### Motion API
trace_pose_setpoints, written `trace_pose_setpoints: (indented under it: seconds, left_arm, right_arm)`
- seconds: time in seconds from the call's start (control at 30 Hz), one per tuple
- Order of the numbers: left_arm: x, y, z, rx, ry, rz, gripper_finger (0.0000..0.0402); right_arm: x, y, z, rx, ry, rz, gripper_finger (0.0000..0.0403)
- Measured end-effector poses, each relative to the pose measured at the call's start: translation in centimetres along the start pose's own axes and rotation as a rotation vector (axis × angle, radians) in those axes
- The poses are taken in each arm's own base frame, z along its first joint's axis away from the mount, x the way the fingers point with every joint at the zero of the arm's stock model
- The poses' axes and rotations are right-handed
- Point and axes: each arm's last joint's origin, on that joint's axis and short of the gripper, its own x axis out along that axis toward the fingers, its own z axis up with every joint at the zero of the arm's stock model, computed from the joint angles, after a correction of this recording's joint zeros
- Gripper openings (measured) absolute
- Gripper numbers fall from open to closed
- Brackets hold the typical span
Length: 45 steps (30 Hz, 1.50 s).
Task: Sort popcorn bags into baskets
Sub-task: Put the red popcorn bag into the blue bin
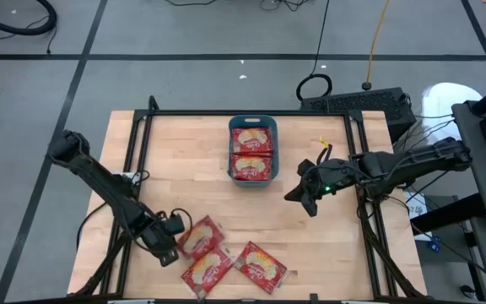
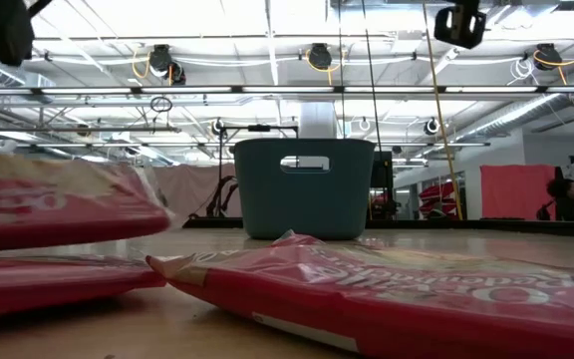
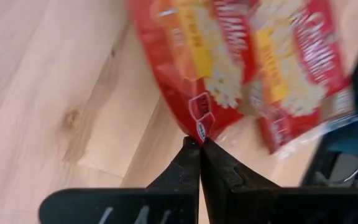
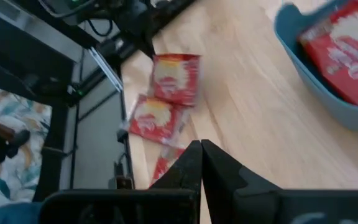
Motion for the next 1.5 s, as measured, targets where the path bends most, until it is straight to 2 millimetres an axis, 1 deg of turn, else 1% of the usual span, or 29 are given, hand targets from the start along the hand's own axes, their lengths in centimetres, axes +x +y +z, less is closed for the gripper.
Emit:
trace_pose_setpoints:
  seconds: [0.2,0.33,0.43,0.6,0.8,0.9,1.03,1.13,1.27,1.37,1.5]
  left_arm:
    - [-2.3,0.1,0.7,-0.040,-0.107,-0.088,0.0002]
    - [-3.9,-0.1,1.3,-0.054,-0.215,-0.176,0.0001]
    - [-5.0,-0.4,1.9,-0.051,-0.301,-0.253,0.0001]
    - [-6.3,-0.4,2.9,-0.062,-0.384,-0.325,0.0001]
    - [-7.2,-0.6,4.0,-0.101,-0.457,-0.419,0.0000]
    - [-7.9,-1.1,4.8,-0.095,-0.521,-0.502,0.0000]
    - [-8.7,-1.6,5.7,-0.114,-0.596,-0.599,0.0000]
    - [-9.2,-1.8,6.3,-0.129,-0.638,-0.655,0.0000]
    - [-9.9,-2.0,6.8,-0.142,-0.686,-0.716,0.0000]
    - [-10.1,-1.9,7.3,-0.157,-0.713,-0.739,0.0000]
    - [-10.4,-1.6,7.9,-0.177,-0.746,-0.751,0.0000]
  right_arm:
    - [1.0,1.9,0.0,-0.055,-0.110,0.071,0.0002]
    - [2.0,2.9,-0.3,-0.095,-0.137,0.113,0.0002]
    - [2.5,3.9,-0.3,-0.131,-0.125,0.127,0.0002]
    - [3.0,6.4,1.1,-0.237,-0.124,0.133,0.0002]
    - [3.4,9.7,3.6,-0.453,-0.078,0.052,0.0007]
    - [3.8,11.1,4.8,-0.590,-0.065,0.036,0.0028]
    - [4.4,12.2,5.6,-0.775,-0.034,0.013,0.0075]
    - [4.7,12.5,5.5,-0.906,0.000,-0.026,0.0115]
    - [4.4,12.6,4.9,-1.074,0.027,-0.094,0.0159]
    - [4.2,12.9,4.3,-1.233,0.033,-0.171,0.0183]
    - [4.3,13.4,3.7,-1.496,-0.016,-0.315,0.0204]
